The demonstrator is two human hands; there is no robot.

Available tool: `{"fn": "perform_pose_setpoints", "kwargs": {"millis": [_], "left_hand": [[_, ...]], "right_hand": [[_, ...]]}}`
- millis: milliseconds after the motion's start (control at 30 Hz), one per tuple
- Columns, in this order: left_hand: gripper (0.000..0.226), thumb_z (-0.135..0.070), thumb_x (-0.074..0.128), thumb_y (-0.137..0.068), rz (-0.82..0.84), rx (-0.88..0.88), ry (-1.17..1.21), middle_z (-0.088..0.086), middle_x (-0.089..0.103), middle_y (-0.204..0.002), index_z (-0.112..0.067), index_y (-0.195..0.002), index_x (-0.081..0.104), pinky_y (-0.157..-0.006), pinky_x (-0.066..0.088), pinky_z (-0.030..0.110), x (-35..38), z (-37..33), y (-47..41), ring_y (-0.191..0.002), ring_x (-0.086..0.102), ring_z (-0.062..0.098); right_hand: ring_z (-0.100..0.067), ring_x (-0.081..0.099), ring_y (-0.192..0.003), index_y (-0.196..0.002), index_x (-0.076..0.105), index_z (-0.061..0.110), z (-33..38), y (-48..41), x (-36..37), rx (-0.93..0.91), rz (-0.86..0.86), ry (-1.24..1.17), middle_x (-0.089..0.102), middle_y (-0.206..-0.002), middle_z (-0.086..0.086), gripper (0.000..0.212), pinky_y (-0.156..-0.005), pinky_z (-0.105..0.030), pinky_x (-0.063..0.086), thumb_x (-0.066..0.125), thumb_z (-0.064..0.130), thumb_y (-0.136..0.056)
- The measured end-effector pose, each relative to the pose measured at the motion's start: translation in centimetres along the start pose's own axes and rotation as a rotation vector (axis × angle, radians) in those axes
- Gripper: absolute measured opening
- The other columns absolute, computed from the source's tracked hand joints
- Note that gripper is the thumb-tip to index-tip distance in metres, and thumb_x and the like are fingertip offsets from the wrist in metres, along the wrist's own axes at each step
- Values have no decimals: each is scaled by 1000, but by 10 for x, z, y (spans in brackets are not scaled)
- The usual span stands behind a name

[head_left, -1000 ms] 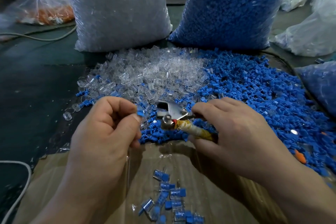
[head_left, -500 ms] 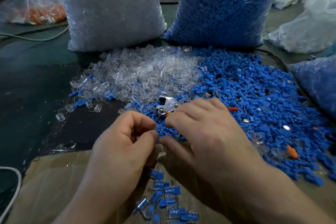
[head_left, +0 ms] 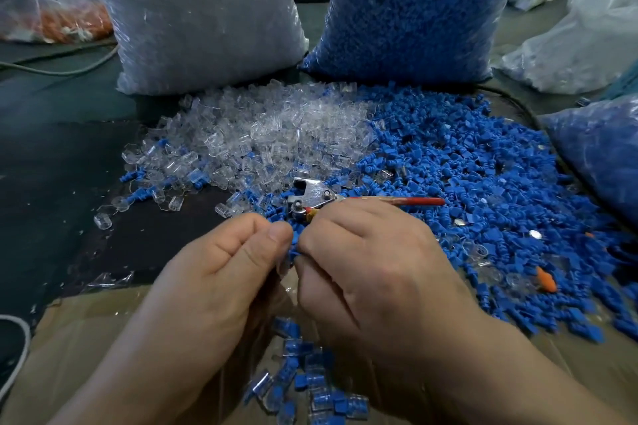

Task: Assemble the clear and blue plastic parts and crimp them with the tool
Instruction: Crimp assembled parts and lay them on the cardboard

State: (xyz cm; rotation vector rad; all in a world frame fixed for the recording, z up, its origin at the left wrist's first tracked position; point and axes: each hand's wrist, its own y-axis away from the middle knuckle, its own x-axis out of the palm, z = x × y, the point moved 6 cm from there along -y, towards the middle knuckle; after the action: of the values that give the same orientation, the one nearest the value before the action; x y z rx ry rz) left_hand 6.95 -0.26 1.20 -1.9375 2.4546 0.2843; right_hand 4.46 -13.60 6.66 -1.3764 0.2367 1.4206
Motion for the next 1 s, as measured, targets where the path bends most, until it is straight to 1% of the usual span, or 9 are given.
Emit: {"fn": "perform_pose_setpoints", "kwargs": {"millis": [67,133,200,233,333,467,667,867,1000], "left_hand": [[53,-76,66,-68,9,105,-6,-2,53,-53,-24,-79,67,-39,35,24,-1,-4,2,-45,45,11],[55,-82,61,-72,23,264,-144,-2,61,-58,-32,-91,69,-44,41,20,0,-12,6,-46,52,13],[45,-77,59,-79,44,366,-201,-2,65,-63,-37,-96,69,-47,45,17,1,-20,11,-50,59,14],[41,-74,63,-79,36,373,-206,-2,66,-64,-37,-97,70,-48,46,17,-1,-21,12,-51,60,14],[30,-58,65,-69,3,281,-317,-4,68,-65,-37,-90,72,-46,47,14,-17,-19,7,-52,61,7],[15,-46,60,-74,184,150,-682,-16,70,-73,-43,-88,66,-62,53,18,-19,-9,2,-66,66,6],[30,-62,49,-68,321,168,-838,-23,66,-87,-47,-90,63,-59,51,20,-9,-9,5,-77,64,2],[48,-75,53,-70,-236,108,-1064,-16,57,-80,-47,-109,52,-59,48,30,-43,-5,-9,-68,55,4],[57,-80,45,-71,-198,71,-1201,-21,51,-91,-45,-114,58,-64,45,28,-36,3,-15,-81,53,2]], "right_hand": [[-14,43,-56,-62,49,18,-8,2,3,243,63,-174,46,-60,6,25,-52,-34,35,46,31,-84],[-7,40,-50,-59,48,18,-16,10,16,570,192,-619,46,-53,6,24,-47,-28,32,46,35,-76],[-11,37,-46,-53,49,20,-16,18,26,823,306,-1060,44,-49,4,19,-43,-23,29,47,29,-69],[-13,37,-44,-52,50,20,-16,19,26,849,355,-1095,44,-48,2,18,-41,-22,29,47,28,-68],[-15,48,-48,-63,53,13,-26,16,18,672,417,-577,54,-55,-2,31,-45,-36,40,48,39,-80],[-11,49,-61,-73,46,24,-30,18,15,447,477,82,52,-68,6,37,-57,-34,44,39,54,-93],[-16,39,-57,-91,35,33,-32,20,23,386,394,248,45,-75,11,28,-45,-29,27,41,61,-91],[-20,37,-62,-106,40,32,-42,12,30,417,405,364,38,-81,10,48,-46,-29,22,35,76,-87],[-22,40,-63,-108,45,30,-38,4,38,361,424,360,40,-87,7,30,-45,-28,15,40,57,-97]]}}
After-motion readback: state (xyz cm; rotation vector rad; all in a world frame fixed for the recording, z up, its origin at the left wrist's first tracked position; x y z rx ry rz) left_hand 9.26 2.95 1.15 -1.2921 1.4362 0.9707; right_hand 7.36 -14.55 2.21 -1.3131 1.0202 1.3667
